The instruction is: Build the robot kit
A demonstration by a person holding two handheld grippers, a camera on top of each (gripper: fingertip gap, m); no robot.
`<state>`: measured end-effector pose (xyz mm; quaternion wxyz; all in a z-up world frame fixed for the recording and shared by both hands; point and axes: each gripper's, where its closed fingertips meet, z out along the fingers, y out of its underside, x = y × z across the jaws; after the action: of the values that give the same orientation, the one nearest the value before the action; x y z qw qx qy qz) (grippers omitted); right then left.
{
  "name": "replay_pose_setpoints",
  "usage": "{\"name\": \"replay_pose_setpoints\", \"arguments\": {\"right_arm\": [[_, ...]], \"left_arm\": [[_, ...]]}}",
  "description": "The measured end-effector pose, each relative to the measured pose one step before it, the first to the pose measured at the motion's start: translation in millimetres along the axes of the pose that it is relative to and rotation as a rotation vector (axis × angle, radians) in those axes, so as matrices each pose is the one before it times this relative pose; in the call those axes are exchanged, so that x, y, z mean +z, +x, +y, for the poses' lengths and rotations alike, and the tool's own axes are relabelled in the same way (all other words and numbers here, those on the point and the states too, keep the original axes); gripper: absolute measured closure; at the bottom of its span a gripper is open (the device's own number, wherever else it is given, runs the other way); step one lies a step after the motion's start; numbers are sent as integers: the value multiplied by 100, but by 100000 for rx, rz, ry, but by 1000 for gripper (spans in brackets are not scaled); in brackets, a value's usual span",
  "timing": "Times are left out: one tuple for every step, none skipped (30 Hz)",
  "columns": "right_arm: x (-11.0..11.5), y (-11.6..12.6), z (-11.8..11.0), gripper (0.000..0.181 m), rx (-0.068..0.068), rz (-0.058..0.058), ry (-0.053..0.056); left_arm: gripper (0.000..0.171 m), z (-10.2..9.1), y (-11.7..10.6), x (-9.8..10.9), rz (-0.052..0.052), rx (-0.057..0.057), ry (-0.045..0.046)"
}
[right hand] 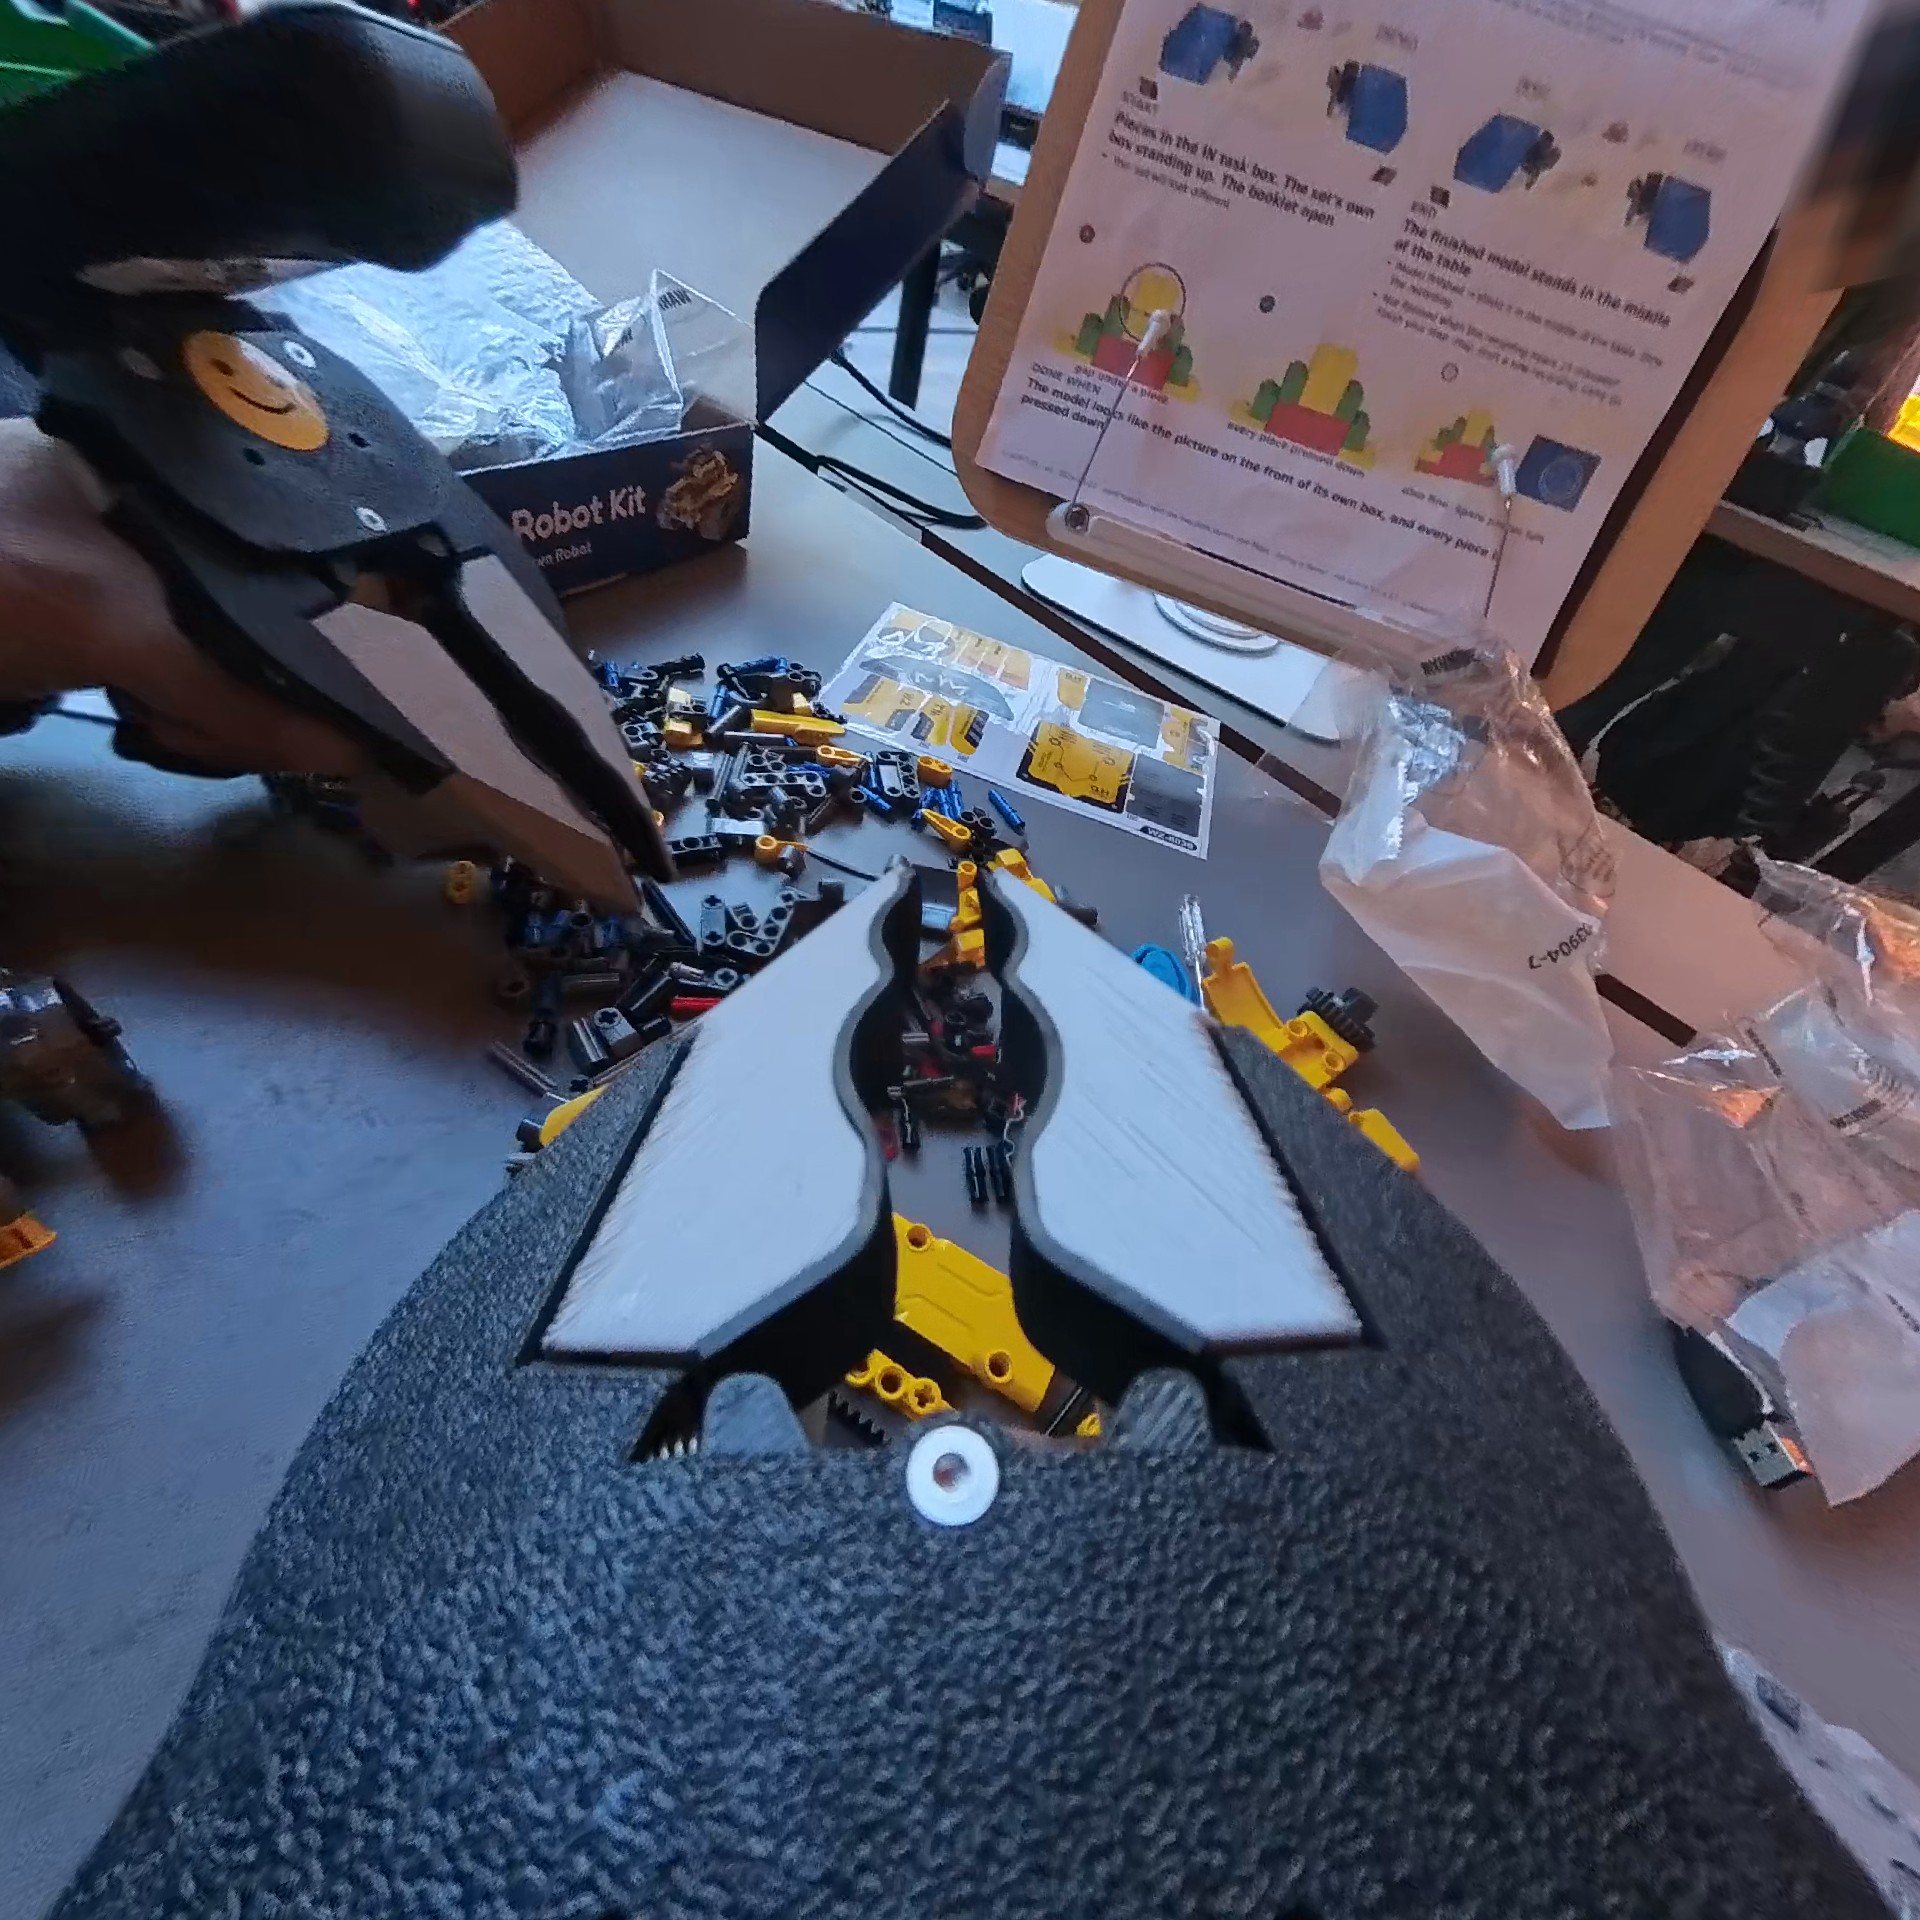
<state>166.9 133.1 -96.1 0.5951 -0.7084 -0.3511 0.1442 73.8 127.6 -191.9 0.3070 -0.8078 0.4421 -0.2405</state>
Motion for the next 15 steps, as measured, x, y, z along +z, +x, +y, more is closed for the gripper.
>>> {"name": "replay_pose_setpoints", "arguments": {"right_arm": [[-97, -4, -122, 170, -389, 12, 370], [-89, 32, -94, 171, -188, 42, 292], [-78, 61, -65, 170, 30, -10, 301], [-76, 71, -73, 170, 284, -20, 330], [-70, 87, -71, 171, 525, -80, 367], [-76, 60, -94, 170, 601, -103, 442], [-88, 55, -118, 170, 468, -21, 522], [-89, 24, -124, 171, 208, 33, 547], [-75, 11, -126, 171, -23, 79, 476], [-52, -5, -87, 171, -127, 65, 332], [-13, -18, -36, 171, -102, -17, 102], [7, -28, 20, 171, -41, -105, -115], [31, -37, 34, 170, -44, -148, -196], [12, -23, 20, 170, -115, -55, -135], [-7, 32, -15, 170, -168, 175, 38]], "left_arm": [[160, 201, 144, 166, 486, 759, -1270], [161, 237, 120, 169, 231, 762, -1236], [163, 56, 127, 89, 312, 680, -176], [161, 145, 95, 100, 217, 334, -927], [160, 79, 86, 83, 46, 291, -513], [161, 158, 88, 64, -202, 765, -1038], [162, -3, 8, 4, -905, 1473, 35], [162, 29, 12, -13, -612, 1363, -356], [162, 28, 17, -23, -271, 643, -353], [162, 26, -4, -44, -122, 158, -322], [163, -44, -78, -117, -651, 470, 198], [169, -192, -89, -225, -769, 862, 1130], [171, -278, 36, -286, 129, 640, 1340], [171, -379, 246, -283, 1497, -104, 1399], [171, -504, 376, -231, 2106, -262, 1393]]}}
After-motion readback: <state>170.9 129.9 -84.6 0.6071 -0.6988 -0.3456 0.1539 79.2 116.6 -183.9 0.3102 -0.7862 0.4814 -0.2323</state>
